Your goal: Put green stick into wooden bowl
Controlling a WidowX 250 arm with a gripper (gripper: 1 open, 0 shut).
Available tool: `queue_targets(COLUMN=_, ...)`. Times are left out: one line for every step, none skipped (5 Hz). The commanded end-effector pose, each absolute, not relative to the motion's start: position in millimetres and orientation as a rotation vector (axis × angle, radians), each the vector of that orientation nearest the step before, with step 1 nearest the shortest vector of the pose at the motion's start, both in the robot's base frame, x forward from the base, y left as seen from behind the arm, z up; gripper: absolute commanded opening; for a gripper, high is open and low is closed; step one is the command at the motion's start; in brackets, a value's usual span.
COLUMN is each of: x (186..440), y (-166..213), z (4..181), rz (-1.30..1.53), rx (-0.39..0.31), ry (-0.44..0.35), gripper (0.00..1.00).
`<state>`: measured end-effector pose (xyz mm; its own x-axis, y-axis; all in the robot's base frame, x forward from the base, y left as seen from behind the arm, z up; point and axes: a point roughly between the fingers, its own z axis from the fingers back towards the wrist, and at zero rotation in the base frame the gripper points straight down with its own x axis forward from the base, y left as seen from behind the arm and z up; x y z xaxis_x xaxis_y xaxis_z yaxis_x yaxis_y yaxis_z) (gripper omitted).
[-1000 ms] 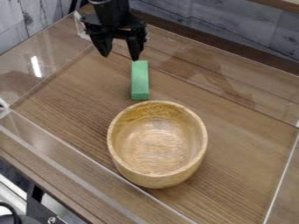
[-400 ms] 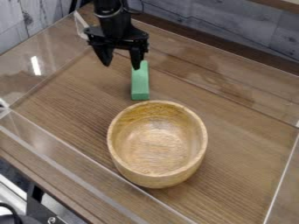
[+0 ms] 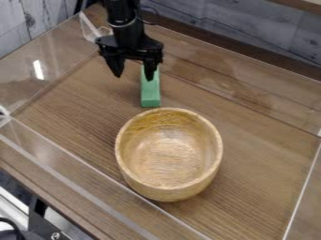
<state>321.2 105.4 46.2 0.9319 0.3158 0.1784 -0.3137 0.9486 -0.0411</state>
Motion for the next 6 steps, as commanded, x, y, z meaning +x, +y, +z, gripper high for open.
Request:
queue_targets(x=335.2, y=107.5, z=59.5, rz=0.334, rx=0.007, ry=-0.241, gripper=1.0)
queue_targets(x=336.8, y=106.0, z=55.7, rz=0.343, rx=0.011, ry=-0.233, gripper=1.0)
queue_targets(x=338.2, y=104.6, z=52.7, rz=0.351, rx=0.014, ry=-0.226, gripper=1.0)
queue_targets(x=339.3, y=103.4, z=49.2, rz=0.36, rx=0.017, ry=-0.218, gripper=1.0)
queue_targets(x=340.5, y=102.6, z=45.5, rz=0.368, rx=0.02, ry=-0.209, gripper=1.0)
queue_targets(x=341.2, y=101.7, z=42.2, rz=0.374, rx=0.023, ry=-0.198, gripper=1.0)
